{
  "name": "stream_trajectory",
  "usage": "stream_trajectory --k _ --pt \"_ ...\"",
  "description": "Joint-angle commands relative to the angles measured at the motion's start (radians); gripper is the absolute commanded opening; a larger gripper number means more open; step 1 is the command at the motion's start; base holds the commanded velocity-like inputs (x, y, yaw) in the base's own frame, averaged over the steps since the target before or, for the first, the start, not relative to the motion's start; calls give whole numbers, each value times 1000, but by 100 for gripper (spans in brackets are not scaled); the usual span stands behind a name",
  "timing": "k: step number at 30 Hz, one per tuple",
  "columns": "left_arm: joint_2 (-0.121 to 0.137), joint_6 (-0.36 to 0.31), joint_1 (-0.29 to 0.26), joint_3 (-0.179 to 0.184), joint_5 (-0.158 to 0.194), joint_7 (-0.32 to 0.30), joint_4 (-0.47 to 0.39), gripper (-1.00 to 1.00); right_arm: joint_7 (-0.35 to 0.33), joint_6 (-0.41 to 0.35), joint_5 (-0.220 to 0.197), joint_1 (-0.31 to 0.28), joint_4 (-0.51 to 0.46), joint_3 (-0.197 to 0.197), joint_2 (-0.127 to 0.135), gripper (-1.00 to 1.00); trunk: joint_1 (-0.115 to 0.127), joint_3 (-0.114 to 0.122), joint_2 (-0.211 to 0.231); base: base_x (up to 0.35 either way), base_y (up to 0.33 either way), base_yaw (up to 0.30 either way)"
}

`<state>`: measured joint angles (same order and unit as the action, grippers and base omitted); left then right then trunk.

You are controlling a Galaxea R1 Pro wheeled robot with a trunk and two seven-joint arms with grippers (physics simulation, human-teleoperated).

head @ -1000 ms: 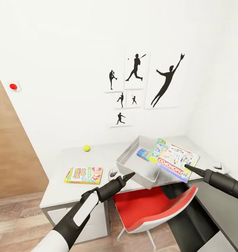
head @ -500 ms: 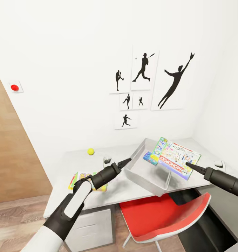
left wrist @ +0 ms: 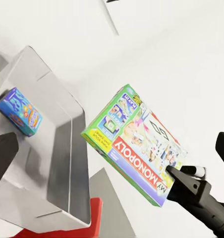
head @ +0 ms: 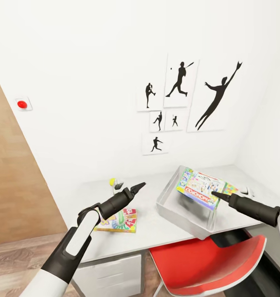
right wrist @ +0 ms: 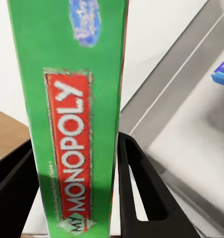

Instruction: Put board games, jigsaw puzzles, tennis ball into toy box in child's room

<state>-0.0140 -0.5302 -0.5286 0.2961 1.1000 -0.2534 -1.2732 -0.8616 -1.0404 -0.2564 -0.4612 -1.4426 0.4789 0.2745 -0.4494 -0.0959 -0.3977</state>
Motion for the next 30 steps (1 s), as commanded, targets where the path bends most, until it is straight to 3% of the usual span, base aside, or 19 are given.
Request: stream_trajectory --k 1,4,5,8,14,17,18,21,24,25,30 --pt "-1 -6 -2 -1 7 16 -2 100 -8 -7 -2 -9 20 -2 8 -100 -1 -2 -2 20 39 0" --pt "-8 -9 -10 0 8 59 -5 100 -2 -7 -3 -34 89 -9 33 -100 -1 -2 -2 13 26 0" --pt "-19 -20 -21 3 7 85 -6 100 1 -7 -2 -79 174 -16 56 -100 -1 -2 -2 5 10 0" --pt "-27 -37 -27 3 5 100 -7 100 2 -7 -2 -132 268 -41 87 -100 -1 -2 -2 3 7 0" --pt "-32 -52 -32 2 -2 118 5 100 1 -7 -6 -210 387 -145 162 -100 -1 -2 -2 1 3 0" --pt "-34 -55 -34 2 -3 131 12 100 0 -7 -17 -231 418 -198 214 -100 -1 -2 -2 0 0 0" --pt "-35 -56 -35 2 -3 150 17 100 -3 -7 -64 -244 456 -269 272 -100 -1 -2 -2 0 0 0" --pt "-36 -57 -35 2 -2 164 22 100 -5 -7 -183 -258 499 -366 328 -100 -1 -2 -2 0 0 0" --pt "-36 -57 -36 2 0 171 25 100 -5 -7 -359 -282 535 -499 379 -100 -1 -2 -2 0 0 0" --pt "-36 -57 -36 2 0 171 25 100 -5 -7 -359 -282 535 -499 379 -100 -1 -2 -2 0 0 0" --pt "-37 -57 -36 1 0 177 27 100 -4 -7 -678 -342 565 -787 463 -100 -1 -2 -2 0 0 0"
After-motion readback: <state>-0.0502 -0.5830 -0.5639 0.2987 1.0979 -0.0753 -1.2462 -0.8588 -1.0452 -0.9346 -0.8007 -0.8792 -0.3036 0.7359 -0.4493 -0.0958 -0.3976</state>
